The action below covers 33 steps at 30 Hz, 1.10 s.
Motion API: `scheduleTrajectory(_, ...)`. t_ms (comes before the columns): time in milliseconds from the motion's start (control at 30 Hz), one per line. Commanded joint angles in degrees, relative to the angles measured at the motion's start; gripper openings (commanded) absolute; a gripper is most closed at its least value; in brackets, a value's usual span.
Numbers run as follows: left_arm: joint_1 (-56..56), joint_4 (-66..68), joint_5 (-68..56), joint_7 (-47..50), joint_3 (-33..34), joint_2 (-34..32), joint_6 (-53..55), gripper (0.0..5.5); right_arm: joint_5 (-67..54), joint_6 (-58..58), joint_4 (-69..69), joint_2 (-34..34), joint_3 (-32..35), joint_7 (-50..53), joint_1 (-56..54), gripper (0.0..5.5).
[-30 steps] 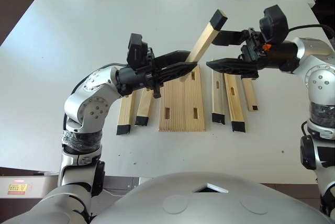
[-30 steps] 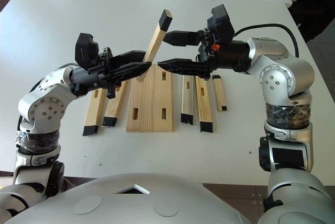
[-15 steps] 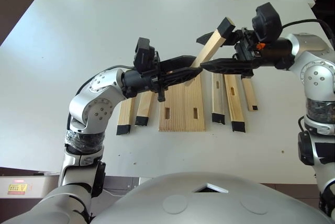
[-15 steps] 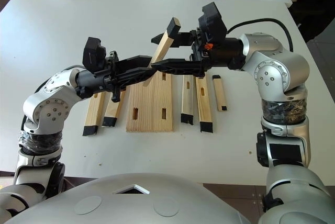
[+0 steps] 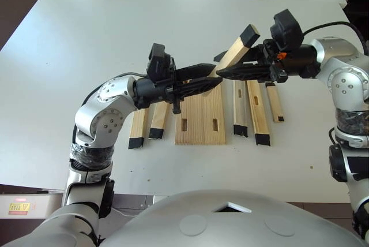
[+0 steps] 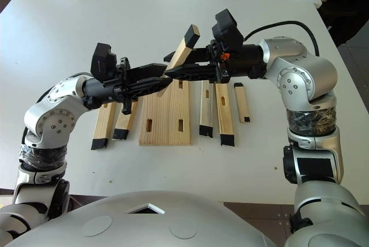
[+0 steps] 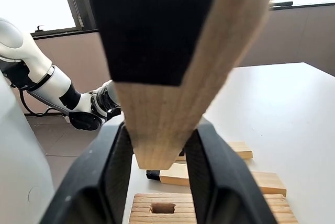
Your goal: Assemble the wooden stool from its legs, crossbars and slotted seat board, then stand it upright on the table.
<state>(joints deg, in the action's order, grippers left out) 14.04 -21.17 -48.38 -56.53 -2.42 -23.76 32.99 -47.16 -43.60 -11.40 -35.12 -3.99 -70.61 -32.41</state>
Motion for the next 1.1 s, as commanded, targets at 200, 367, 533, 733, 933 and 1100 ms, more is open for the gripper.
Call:
scheduleTrajectory(200, -0.31, 1.39, 1.60, -0.14, 0.54, -1.50, -0.33, 1.32, 3.04, 1.80, -0.56, -2.40, -0.60, -2.00, -1.18, 1.35)
scheduleTrajectory(367, 0.17, 2.32, 3.83, 0.85, -0.66, -1.84, 0.43, 1.83, 4.73, 3.28, -0.69, -2.24, -1.37, -2.27, -0.54, 1.33)
scheduleTrajectory(533, -0.64, 2.68, 11.40, 0.00, -5.14, -3.85, -2.86, 2.72, 6.32, 5.16, -0.30, -1.43, -1.49, -1.59, -0.27, 1.30)
scheduleTrajectory(733, -3.82, 3.93, 15.89, -3.21, -5.32, -7.05, -7.99, 3.73, 12.54, 12.67, 3.25, -1.77, 0.23, 1.22, -1.95, 1.30)
scheduleTrajectory(933, -11.52, 3.72, 19.07, -3.58, -2.87, -10.62, -12.92, 3.77, 15.66, 16.65, 4.58, -5.37, 3.83, 1.69, -0.60, 1.30)
scheduleTrajectory(1100, -12.42, 3.98, 19.65, -0.20, -0.12, -9.74, -13.80, 3.77, 22.14, 25.86, 4.55, -15.78, 4.71, -6.12, 12.46, 1.30)
